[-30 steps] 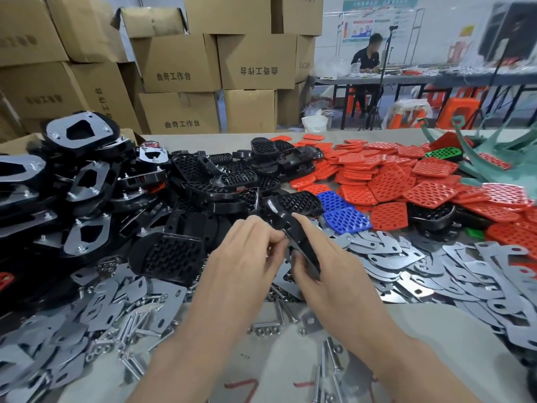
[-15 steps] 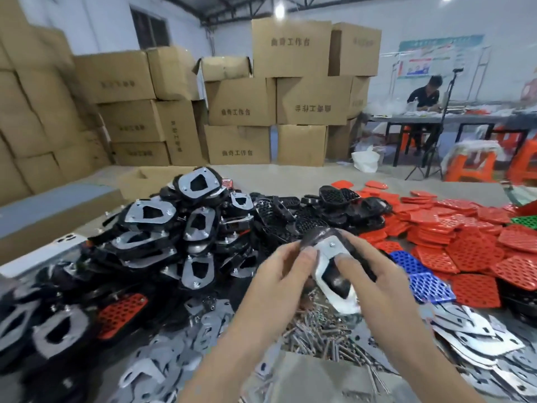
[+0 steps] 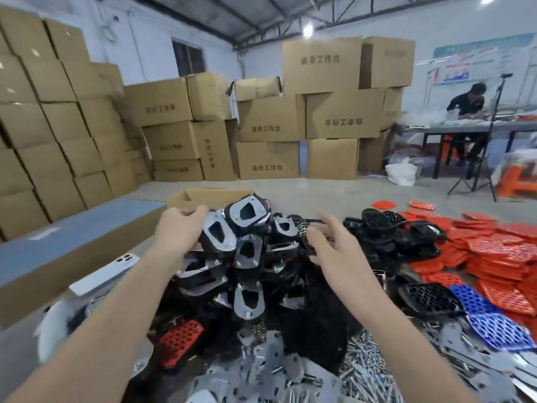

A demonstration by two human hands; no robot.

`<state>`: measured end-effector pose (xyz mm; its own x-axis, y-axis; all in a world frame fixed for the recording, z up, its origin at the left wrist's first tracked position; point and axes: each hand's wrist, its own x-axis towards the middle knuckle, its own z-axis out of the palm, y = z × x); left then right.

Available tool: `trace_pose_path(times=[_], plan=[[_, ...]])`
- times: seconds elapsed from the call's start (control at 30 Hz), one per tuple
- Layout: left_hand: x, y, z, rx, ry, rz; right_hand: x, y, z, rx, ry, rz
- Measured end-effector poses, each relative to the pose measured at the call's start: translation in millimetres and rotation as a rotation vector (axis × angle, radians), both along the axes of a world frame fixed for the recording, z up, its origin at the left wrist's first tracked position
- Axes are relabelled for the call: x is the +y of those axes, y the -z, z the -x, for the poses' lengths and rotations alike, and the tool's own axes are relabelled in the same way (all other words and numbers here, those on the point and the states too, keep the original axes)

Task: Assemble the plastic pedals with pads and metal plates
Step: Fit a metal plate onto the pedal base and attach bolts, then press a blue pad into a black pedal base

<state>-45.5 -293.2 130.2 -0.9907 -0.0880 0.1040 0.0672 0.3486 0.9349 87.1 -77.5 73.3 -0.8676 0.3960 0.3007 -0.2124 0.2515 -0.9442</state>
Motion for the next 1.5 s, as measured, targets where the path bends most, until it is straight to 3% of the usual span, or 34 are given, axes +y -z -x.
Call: trace_pose_path(times=[0.13,0.17,0.27,0.33,0.43,0.53,0.6,0.7,0.83,0.93,1.0,1.07,1.17,1.27,1.37,1.5], plan=[[11.6,4.0,23.8,-0.14,-0.029,-0.089,30.0,23.5,-14.0,-0.152,0.139,-0.064],[15.2,4.7,25.8,-0.135,-0.049,-0.029,37.9,28.8,-19.3,-0.184,0.166,-0.087],[24.8,9.9,16.8,0.103,-0.189,0.478,57.7,43.7,-39.1,-0.242,0.222,-0.142],[41.5,14.6,-8.6,0.334,-0.192,0.51,71.5,54.5,-51.6,-0.274,0.25,-0.156],[83.3,32.7,-52.2,0.497,0.119,0.51,91.6,68.7,-68.1,-0.29,0.275,-0.151],[129.8,59.2,-73.7,0.308,0.411,0.576,107.2,77.7,-84.0,-0.285,0.284,-0.124],[156.8,71.5,-73.9,0.091,0.461,0.662,120.3,83.5,-93.6,-0.272,0.302,-0.11],[185.8,84.1,-63.3,-0.053,0.453,0.817,140.6,95.2,-105.3,-0.243,0.331,-0.071],[203.6,92.7,-50.7,-0.157,0.429,0.677,158.8,105.5,-113.7,-0.151,0.336,0.087],[204.7,86.6,-52.8,-0.025,0.324,0.563,169.9,104.4,-114.4,-0.022,0.357,0.27],[208.0,75.8,-67.8,0.065,0.312,0.366,173.0,101.0,-114.3,0.01,0.317,0.338],[219.0,67.2,-90.6,0.077,0.387,0.144,172.9,101.5,-114.8,0.008,0.23,0.404],[251.4,71.5,-129.1,0.053,0.659,-0.031,173.7,100.8,-112.0,-0.019,0.101,0.487],[288.1,85.8,-158.0,0.018,0.871,-0.123,180.6,93.2,-115.7,0.08,0.179,0.584],[302.8,97.3,-156.2,0.019,0.753,-0.126,203.0,95.5,-128.7,0.14,0.373,0.669],[301.8,111.9,-147.0,0.228,0.709,0.247,227.4,98.9,-142.4,0.226,0.457,0.832]])
